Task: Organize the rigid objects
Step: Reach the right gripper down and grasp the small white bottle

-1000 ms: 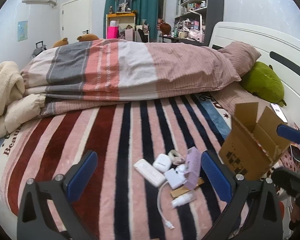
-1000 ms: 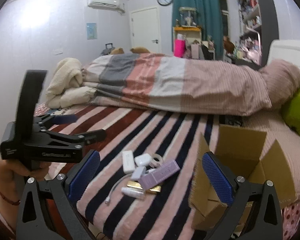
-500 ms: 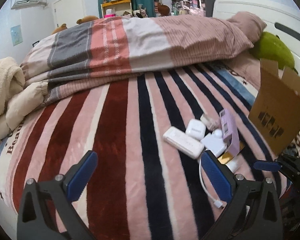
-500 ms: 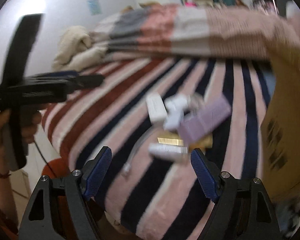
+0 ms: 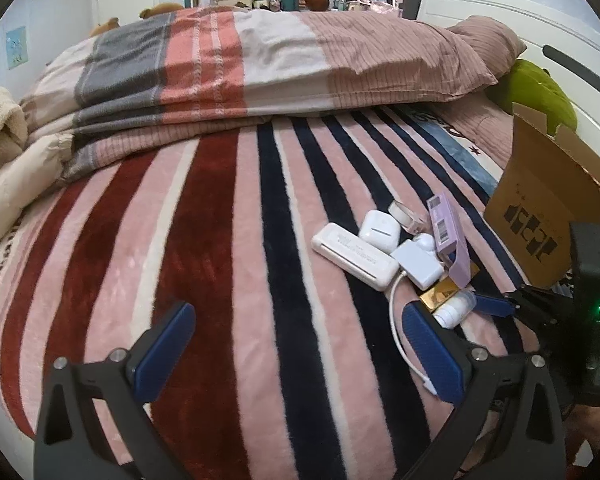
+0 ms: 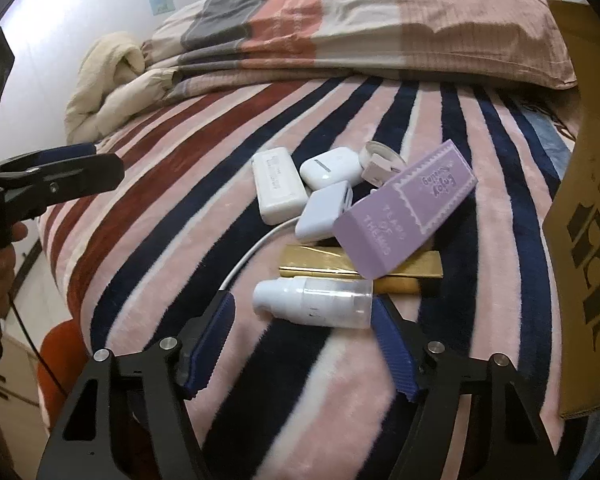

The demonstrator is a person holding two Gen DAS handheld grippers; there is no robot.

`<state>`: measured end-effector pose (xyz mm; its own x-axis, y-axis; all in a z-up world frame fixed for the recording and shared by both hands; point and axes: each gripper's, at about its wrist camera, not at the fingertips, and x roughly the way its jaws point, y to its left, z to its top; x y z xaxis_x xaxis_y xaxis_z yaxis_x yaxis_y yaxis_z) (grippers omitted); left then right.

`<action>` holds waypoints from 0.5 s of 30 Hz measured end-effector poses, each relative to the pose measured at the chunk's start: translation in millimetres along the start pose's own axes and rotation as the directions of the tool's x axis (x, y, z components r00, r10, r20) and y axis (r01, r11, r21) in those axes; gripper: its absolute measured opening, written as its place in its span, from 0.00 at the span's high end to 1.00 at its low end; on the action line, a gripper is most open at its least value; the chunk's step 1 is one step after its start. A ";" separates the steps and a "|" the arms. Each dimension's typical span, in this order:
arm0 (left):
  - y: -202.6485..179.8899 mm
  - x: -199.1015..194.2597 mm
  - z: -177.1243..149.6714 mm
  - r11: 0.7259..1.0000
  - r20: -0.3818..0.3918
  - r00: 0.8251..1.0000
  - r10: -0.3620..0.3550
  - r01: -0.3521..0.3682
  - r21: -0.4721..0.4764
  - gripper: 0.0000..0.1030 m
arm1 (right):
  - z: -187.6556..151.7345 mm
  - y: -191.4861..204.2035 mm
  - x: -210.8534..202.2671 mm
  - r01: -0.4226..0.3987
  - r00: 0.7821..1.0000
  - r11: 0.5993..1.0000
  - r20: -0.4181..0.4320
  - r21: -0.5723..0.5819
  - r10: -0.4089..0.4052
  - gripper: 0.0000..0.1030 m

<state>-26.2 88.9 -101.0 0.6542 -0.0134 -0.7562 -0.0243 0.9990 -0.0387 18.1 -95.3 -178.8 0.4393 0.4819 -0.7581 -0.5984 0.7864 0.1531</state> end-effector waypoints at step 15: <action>-43.7 -9.4 47.7 0.890 -0.150 0.893 -0.424 0.441 0.115 0.06 | 19.9 17.3 -50.4 -0.091 0.991 0.992 0.088 -0.090 0.099 0.45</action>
<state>4.8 47.5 -61.0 0.4815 -0.4416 -0.7570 0.3541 0.8882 -0.2929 -1.1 -98.2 -125.4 0.4352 0.5895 -0.6805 -0.6935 0.7015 0.1642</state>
